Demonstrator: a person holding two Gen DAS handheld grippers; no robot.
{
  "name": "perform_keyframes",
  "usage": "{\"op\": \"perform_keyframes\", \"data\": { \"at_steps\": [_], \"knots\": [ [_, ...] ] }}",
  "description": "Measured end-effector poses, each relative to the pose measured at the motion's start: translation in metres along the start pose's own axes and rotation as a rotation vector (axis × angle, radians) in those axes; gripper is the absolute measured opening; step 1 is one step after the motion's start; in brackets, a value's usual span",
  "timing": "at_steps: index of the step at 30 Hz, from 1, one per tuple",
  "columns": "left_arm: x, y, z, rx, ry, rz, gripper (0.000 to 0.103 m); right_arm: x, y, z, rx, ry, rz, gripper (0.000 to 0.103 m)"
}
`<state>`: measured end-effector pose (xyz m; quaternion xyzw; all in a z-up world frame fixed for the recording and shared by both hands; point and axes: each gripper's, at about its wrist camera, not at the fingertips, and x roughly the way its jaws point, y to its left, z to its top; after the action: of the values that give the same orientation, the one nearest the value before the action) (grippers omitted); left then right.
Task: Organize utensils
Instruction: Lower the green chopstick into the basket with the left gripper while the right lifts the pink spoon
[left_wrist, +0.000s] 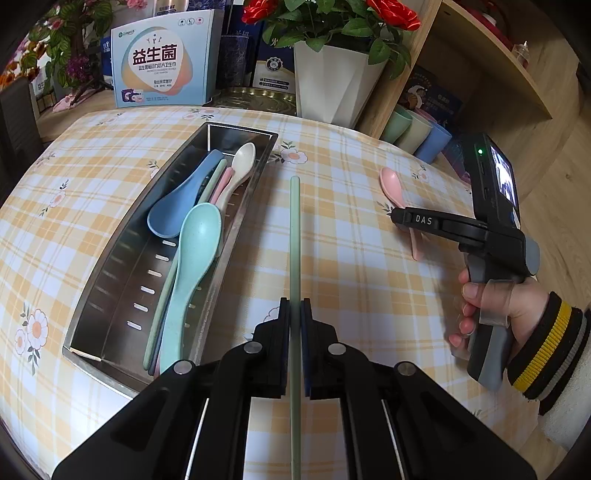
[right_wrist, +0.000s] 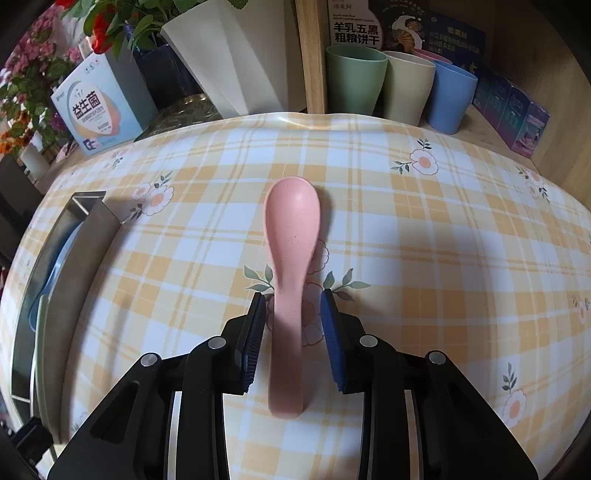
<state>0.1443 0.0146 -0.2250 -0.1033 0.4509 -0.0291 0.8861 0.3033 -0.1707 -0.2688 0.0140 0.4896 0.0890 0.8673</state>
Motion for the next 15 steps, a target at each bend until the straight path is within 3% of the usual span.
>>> {"op": "perform_keyframes", "data": {
  "at_steps": [6,15],
  "knots": [
    [-0.001,0.000,-0.001,0.001,0.000,0.000,0.006,-0.001,0.000,-0.001,0.019,0.007,-0.009,0.015],
    [-0.005,0.001,0.001,0.002,-0.012,0.005,0.005,-0.019,-0.005,-0.021,0.123,-0.004,0.038,0.014]
  ]
}}
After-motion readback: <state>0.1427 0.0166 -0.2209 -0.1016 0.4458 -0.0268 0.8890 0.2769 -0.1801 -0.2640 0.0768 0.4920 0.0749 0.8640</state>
